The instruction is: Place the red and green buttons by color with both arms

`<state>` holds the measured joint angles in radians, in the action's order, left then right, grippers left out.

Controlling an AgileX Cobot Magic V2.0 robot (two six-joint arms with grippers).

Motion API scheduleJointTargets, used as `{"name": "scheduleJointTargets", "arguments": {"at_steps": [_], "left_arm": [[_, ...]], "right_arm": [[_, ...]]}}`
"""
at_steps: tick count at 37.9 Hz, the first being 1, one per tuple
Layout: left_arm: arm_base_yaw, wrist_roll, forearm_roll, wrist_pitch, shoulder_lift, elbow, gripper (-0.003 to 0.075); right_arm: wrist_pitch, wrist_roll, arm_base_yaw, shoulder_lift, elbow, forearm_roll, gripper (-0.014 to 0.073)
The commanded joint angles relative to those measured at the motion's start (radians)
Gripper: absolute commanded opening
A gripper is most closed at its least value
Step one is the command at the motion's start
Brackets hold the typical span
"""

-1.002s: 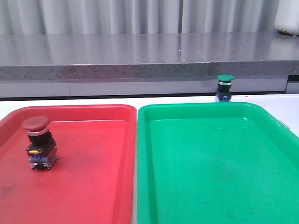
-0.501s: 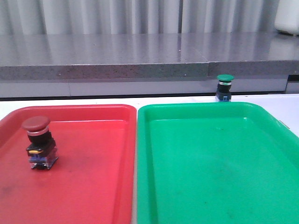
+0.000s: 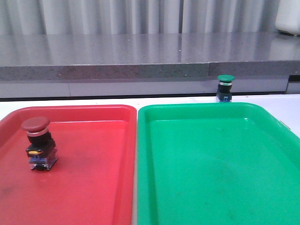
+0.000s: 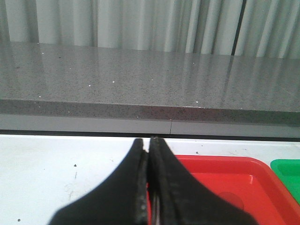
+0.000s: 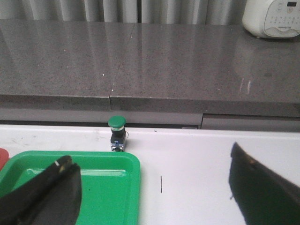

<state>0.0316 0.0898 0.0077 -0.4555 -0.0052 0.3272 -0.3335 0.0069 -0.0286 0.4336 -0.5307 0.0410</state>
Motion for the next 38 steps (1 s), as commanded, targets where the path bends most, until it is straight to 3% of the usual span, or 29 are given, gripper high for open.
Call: {"name": "scheduleJointTargets", "arguments": {"at_steps": [1,10,21,31,38], "left_arm": [[-0.001,0.001,-0.008,0.082,-0.013,0.023,-0.0020],[-0.001,0.001,-0.008,0.082,-0.013,0.023,-0.0020],[-0.001,0.001,-0.008,0.082,-0.013,0.023,-0.0020],[-0.001,0.001,-0.008,0.082,-0.013,0.023,-0.0020],[-0.001,0.001,-0.008,0.082,-0.013,0.023,-0.0020]], "right_arm": [[0.150,0.000,0.006,0.055,-0.035,0.003,0.0651],[0.274,0.000,0.005,0.388,-0.109,0.004,0.0651],[0.263,0.001,-0.007,0.808,-0.354,0.006,0.0651],[0.066,0.001,-0.131,1.114,-0.662,0.014,0.0651],[-0.087,0.079,-0.134,1.306,-0.893,0.013,0.0650]]}}
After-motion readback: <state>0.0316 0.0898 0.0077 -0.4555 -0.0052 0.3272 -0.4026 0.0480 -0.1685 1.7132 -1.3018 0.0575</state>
